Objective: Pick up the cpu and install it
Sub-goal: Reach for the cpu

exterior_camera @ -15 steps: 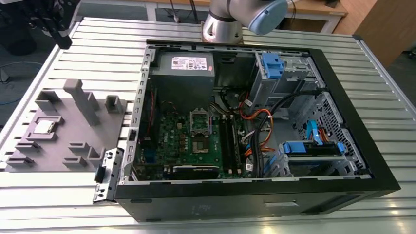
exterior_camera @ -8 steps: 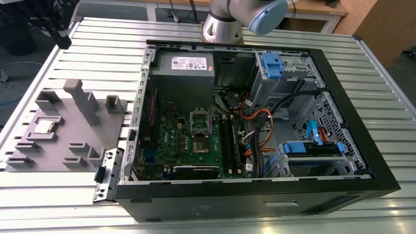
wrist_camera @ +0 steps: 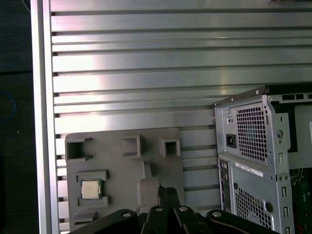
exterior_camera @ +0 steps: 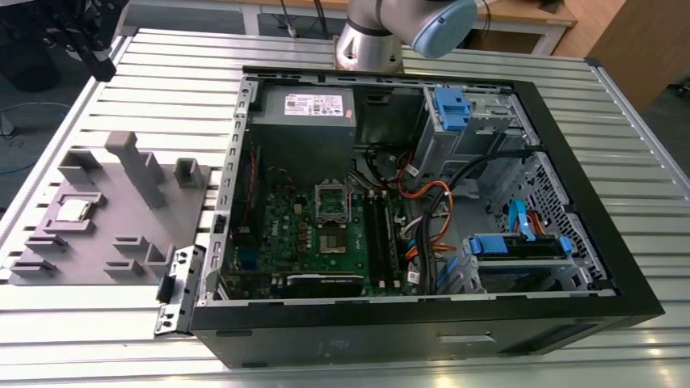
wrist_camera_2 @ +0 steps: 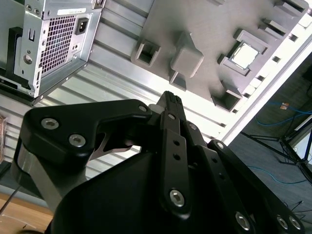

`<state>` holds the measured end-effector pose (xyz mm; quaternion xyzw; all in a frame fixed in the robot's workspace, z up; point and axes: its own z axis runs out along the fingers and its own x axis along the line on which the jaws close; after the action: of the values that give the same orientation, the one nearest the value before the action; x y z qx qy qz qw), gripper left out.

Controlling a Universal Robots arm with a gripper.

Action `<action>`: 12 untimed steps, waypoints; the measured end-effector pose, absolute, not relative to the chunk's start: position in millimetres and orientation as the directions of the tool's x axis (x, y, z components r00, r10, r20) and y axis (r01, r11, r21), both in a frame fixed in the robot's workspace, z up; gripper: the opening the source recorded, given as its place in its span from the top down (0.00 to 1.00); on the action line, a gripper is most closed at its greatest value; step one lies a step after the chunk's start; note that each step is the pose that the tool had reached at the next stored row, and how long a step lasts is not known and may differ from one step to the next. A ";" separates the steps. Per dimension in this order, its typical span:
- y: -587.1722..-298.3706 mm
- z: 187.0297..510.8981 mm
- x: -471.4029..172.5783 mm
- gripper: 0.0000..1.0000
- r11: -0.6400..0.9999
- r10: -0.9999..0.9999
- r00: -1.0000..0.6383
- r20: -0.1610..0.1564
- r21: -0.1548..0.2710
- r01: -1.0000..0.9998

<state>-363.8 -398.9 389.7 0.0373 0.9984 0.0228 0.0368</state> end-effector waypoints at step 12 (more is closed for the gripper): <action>-398.9 389.1 -364.9 0.89 0.996 0.076 -0.995 -0.072 0.048 0.073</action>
<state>-364.9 -398.9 389.1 0.0373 0.9984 0.0228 0.0368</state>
